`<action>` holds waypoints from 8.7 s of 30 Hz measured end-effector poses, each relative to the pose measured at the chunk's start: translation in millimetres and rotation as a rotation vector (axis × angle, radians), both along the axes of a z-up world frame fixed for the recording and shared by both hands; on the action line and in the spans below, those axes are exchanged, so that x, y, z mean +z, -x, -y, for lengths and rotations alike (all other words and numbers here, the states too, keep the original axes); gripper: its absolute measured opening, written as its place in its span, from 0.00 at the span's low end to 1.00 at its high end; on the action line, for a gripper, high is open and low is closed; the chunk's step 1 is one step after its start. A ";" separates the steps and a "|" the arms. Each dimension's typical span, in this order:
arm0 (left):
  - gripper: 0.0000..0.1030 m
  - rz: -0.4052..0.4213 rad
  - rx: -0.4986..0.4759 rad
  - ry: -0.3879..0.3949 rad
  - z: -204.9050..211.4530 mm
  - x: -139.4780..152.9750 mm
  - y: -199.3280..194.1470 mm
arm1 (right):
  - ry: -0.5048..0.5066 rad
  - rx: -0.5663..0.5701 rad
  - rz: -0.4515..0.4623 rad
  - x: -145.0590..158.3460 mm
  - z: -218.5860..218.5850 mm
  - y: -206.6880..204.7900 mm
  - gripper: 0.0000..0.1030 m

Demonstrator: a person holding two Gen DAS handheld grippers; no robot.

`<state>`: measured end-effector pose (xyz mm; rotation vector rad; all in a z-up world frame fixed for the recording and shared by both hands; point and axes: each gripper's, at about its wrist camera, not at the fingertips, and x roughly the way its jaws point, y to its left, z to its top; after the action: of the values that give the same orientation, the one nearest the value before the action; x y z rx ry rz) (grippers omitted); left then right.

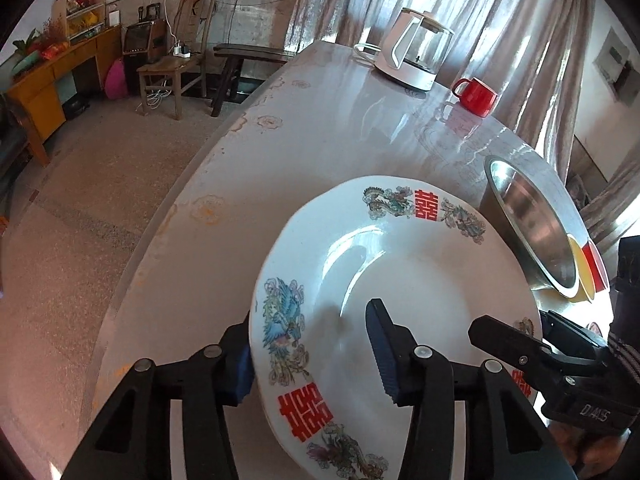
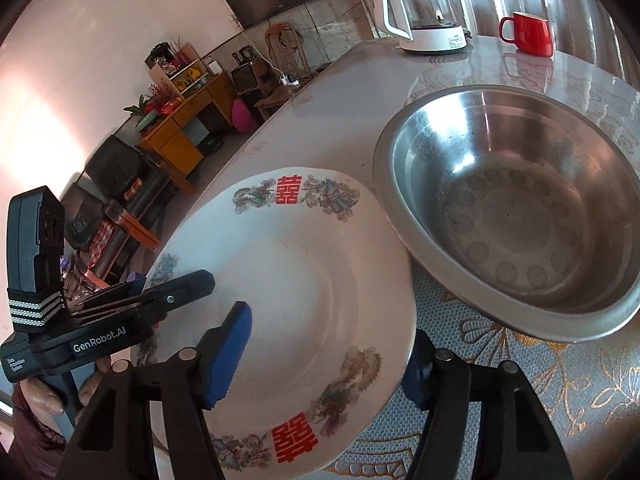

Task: Organize plates and bowls
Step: 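Grasp the rim of the red-character plate with the left gripper and lift, then lower the red-character plate onto the purple-flowered plate and open the left gripper, then move the left gripper to the rim of the Rose Garden plate, then grasp the Rose Garden plate rim with the left gripper and lift it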

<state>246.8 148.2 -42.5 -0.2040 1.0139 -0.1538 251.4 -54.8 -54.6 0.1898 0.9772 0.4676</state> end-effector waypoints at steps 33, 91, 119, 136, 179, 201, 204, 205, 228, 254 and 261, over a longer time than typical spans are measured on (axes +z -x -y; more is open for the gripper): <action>0.35 0.081 -0.091 -0.093 22.2 10.3 49.3 | 0.081 0.029 0.059 8.6 11.9 30.9 0.42; 0.43 0.132 -0.539 0.069 267.3 46.2 175.6 | 0.051 -0.404 0.124 36.4 231.4 221.4 0.39; 0.49 0.091 -0.642 0.060 293.9 24.7 178.0 | 0.129 -0.557 0.105 29.7 279.1 248.2 0.43; 0.63 0.071 -0.502 0.170 272.5 29.6 145.9 | 0.159 -0.635 0.119 24.9 301.3 199.8 0.43; 0.80 0.196 -0.218 -0.061 170.9 54.1 178.1 | 0.198 -0.387 0.211 49.5 191.4 209.7 0.67; 0.80 0.196 0.099 -0.011 23.0 48.3 188.0 | 0.036 0.094 0.120 28.5 54.1 199.4 0.67; 0.77 0.189 0.117 -0.012 5.0 38.8 197.1 | 0.000 0.127 0.075 17.9 43.8 195.7 0.67; 0.75 0.184 0.116 -0.004 -0.2 34.8 201.1 | -0.009 0.136 0.062 14.6 41.2 194.7 0.67; 0.35 0.113 0.027 0.001 15.5 -6.0 216.4 | 0.006 0.194 0.054 -14.3 14.5 183.1 0.34; 0.55 0.139 0.057 -0.062 31.1 -5.9 207.0 | 0.081 0.165 0.138 -13.4 5.5 191.2 0.37; 0.54 0.125 0.074 -0.049 31.4 -3.5 206.3 | 0.036 0.147 0.100 -13.1 9.4 186.1 0.37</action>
<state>40.5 116.7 -46.0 -0.1845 0.8837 -0.0735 65.3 -64.2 -67.7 0.0618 0.9047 0.5886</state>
